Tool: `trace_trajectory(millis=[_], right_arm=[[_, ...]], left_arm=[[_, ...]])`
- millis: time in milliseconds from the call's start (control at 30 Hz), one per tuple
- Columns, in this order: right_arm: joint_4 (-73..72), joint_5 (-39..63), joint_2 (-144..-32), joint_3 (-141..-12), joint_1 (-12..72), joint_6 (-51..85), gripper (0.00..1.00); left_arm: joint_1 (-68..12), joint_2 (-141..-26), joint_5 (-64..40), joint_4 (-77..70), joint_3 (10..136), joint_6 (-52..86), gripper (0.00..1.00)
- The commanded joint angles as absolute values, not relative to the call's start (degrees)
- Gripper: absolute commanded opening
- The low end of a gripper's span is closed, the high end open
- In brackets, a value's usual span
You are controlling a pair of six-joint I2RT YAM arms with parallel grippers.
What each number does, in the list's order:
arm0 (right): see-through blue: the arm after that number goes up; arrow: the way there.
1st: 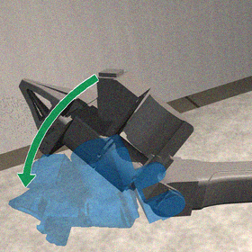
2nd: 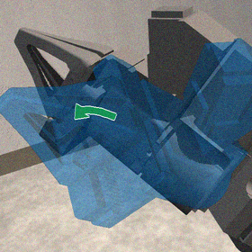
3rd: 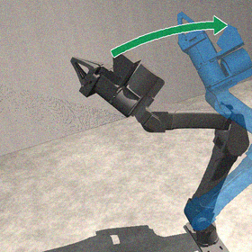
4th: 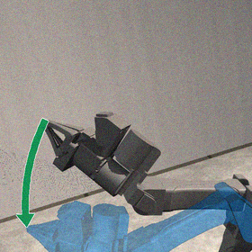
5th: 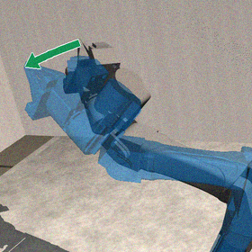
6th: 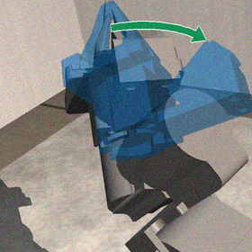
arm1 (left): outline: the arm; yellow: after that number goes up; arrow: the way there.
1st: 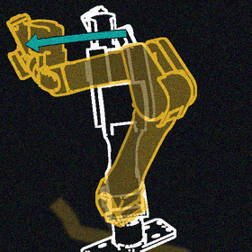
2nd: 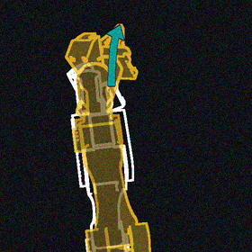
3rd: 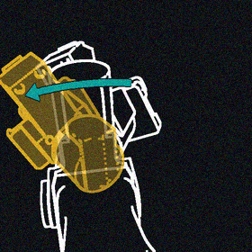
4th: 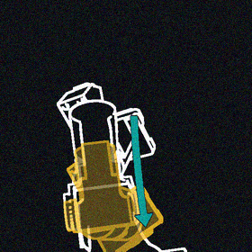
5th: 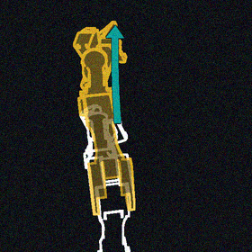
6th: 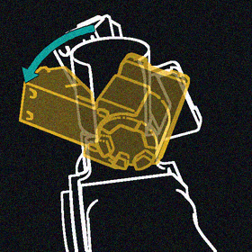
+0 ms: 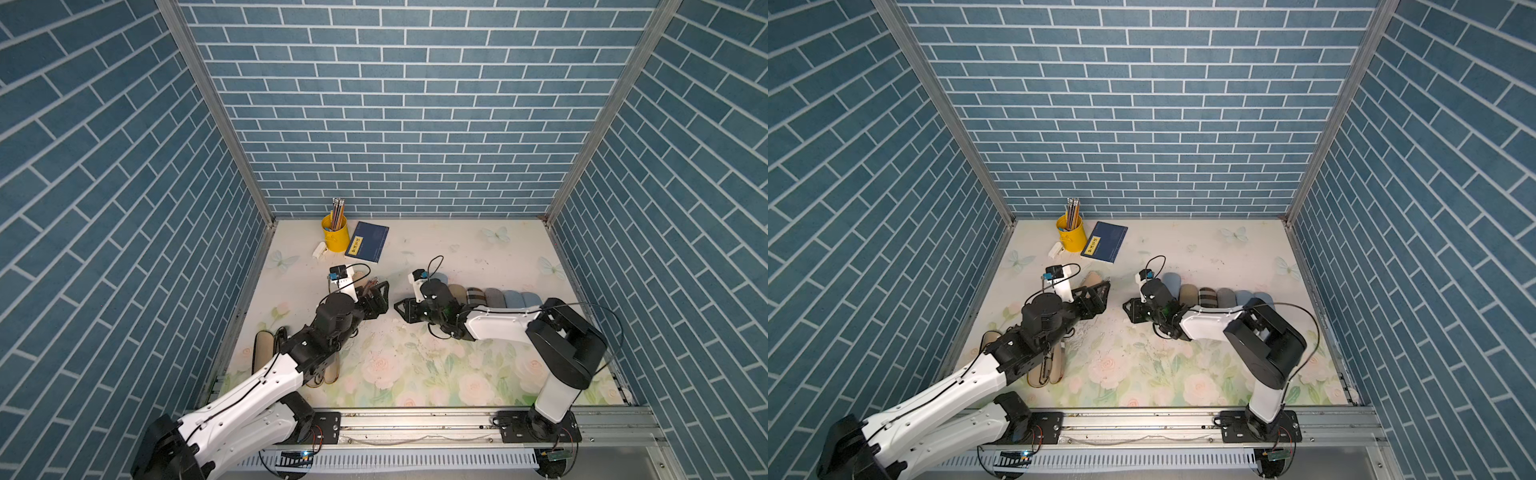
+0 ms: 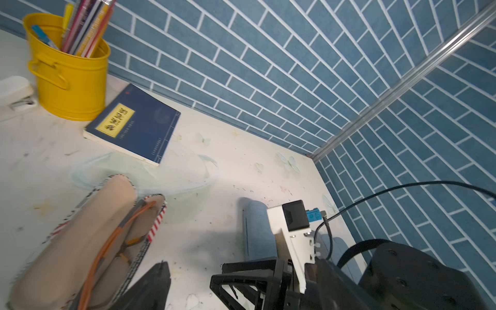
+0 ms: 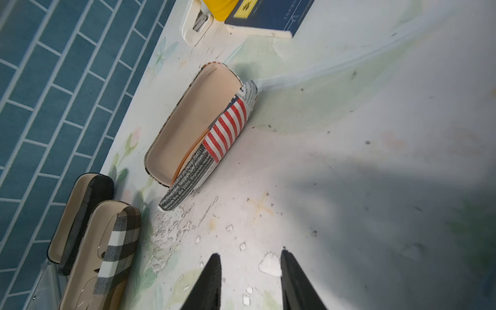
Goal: Close the glasses case
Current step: Move the glasses case to the center of the board.
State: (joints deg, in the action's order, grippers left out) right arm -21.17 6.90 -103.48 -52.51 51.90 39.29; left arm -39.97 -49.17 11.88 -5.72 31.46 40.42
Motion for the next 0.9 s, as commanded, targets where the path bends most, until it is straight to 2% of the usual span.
trace_trajectory(millis=[0,867], right_arm=[[-22.63,7.64,-107.31,-56.23,53.32,41.71,0.37],[-17.59,8.82,-120.08,-73.35,55.11,42.19,0.41]], left_arm=[[-38.01,-45.91,13.25,-0.84,29.85,39.45,0.93],[-34.9,-38.84,11.58,4.13,27.63,39.16,0.93]])
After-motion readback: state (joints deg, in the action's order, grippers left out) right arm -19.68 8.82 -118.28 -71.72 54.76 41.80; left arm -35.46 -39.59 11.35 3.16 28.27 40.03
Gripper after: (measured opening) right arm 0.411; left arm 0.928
